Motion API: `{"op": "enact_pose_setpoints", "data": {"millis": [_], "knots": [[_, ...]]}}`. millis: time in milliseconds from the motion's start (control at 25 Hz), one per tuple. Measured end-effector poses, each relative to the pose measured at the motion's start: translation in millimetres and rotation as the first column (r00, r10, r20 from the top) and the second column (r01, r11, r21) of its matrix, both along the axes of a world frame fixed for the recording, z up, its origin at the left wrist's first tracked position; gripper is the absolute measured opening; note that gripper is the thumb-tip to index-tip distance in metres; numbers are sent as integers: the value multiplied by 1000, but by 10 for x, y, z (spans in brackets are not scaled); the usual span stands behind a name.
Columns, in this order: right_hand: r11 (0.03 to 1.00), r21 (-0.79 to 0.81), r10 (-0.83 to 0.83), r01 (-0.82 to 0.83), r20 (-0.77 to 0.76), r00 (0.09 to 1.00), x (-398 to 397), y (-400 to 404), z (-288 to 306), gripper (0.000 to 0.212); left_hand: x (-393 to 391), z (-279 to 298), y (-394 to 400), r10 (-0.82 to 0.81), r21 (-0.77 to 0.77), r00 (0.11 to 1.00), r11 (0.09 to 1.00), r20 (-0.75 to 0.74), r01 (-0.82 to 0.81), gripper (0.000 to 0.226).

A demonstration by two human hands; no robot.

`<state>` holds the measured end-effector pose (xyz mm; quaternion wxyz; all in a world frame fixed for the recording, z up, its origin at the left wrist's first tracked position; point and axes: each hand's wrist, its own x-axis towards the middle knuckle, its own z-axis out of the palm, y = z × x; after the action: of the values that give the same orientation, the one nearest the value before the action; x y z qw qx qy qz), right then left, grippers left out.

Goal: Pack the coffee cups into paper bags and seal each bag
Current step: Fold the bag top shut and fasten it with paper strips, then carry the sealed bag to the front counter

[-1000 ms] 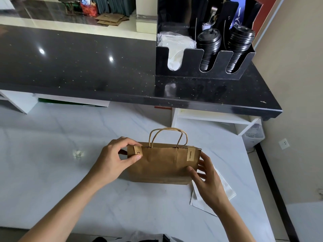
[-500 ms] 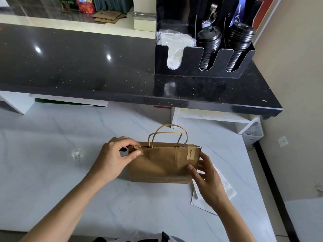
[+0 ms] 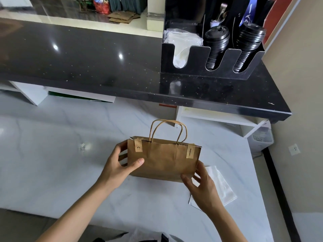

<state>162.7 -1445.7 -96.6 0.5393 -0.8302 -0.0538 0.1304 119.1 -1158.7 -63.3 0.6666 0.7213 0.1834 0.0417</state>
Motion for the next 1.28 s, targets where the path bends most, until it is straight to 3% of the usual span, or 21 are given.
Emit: {"op": "enact_pose_setpoints", "data": {"millis": [160, 280, 480, 760, 960, 1280], "knots": [[1000, 13, 12, -13, 16, 1000, 87, -2, -19, 45, -118, -2, -150, 15, -44, 1000, 999, 20, -14, 66], [999, 46, 4, -6, 55, 998, 195, 46, 10, 33, -161, 111, -220, 67, -37, 997, 997, 34, -65, 74], [988, 151, 3, -22, 125, 992, 418, 191, 204, 41, -309, 303, -314, 161, 7, 985, 987, 58, -161, 81], [960, 250, 79, -125, 188, 979, 545, 640, 416, 32, -582, 499, -288, 313, 25, 941, 948, 127, -319, 63], [920, 299, 197, -255, 211, 957, 454, 1174, 629, 55, -921, 638, -51, 430, 85, 885, 890, 176, -449, 87], [856, 266, 375, -444, 272, 886, 63, 2150, 779, 71, -1588, 816, 602, 526, 134, 819, 816, 230, -562, 91]]}}
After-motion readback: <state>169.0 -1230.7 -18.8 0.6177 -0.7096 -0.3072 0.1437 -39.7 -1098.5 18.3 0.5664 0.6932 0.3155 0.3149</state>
